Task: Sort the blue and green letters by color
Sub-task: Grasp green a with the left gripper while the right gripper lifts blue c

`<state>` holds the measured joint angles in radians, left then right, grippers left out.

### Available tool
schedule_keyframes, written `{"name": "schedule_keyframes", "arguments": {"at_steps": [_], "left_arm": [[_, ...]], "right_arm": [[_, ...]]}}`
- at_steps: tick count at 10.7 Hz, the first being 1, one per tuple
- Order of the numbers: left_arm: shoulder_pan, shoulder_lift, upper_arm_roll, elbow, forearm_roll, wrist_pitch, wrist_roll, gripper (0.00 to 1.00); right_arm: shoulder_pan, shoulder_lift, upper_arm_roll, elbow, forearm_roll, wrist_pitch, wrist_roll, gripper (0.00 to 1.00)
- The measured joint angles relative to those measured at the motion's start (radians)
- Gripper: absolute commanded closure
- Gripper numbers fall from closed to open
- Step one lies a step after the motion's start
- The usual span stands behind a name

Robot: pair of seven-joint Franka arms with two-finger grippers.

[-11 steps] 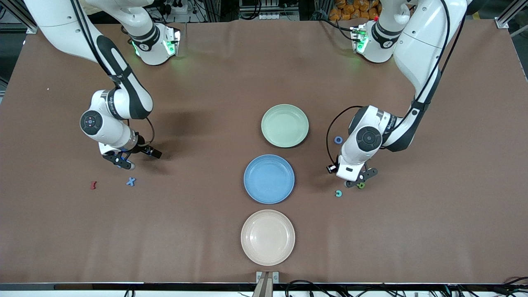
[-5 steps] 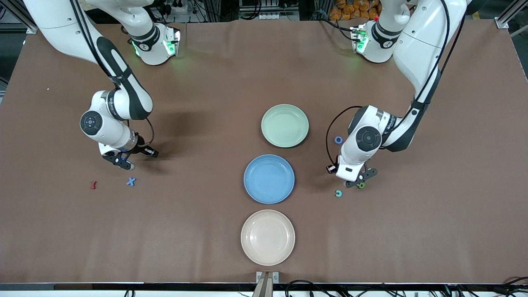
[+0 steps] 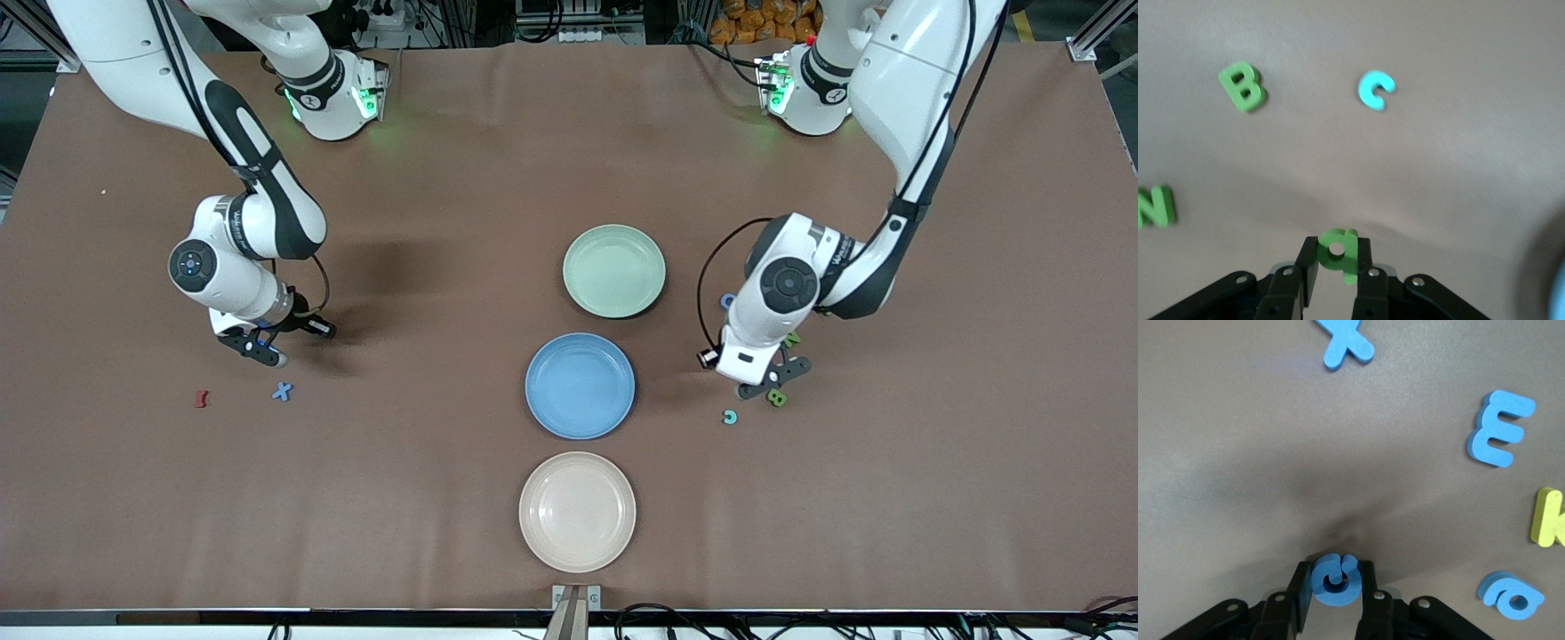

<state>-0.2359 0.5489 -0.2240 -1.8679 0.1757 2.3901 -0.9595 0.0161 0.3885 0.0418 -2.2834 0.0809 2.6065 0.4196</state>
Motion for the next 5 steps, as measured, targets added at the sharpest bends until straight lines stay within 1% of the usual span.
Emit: {"name": "schedule_keyframes", "arguments": {"at_steps": [2, 5], "left_arm": [[-0.033, -0.029, -0.042, 0.000, 0.000, -0.046, -0.086, 1.00], [-0.054, -0.032, -0.132, 0.003, 0.000, -0.109, -0.203, 1.00]], "right_arm": [[0.001, -0.002, 0.004, 0.036, -0.001, -0.010, -0.033, 1.00], [0.041, -0.018, 0.016, 0.151, -0.001, -0.149, -0.050, 1.00]]}}
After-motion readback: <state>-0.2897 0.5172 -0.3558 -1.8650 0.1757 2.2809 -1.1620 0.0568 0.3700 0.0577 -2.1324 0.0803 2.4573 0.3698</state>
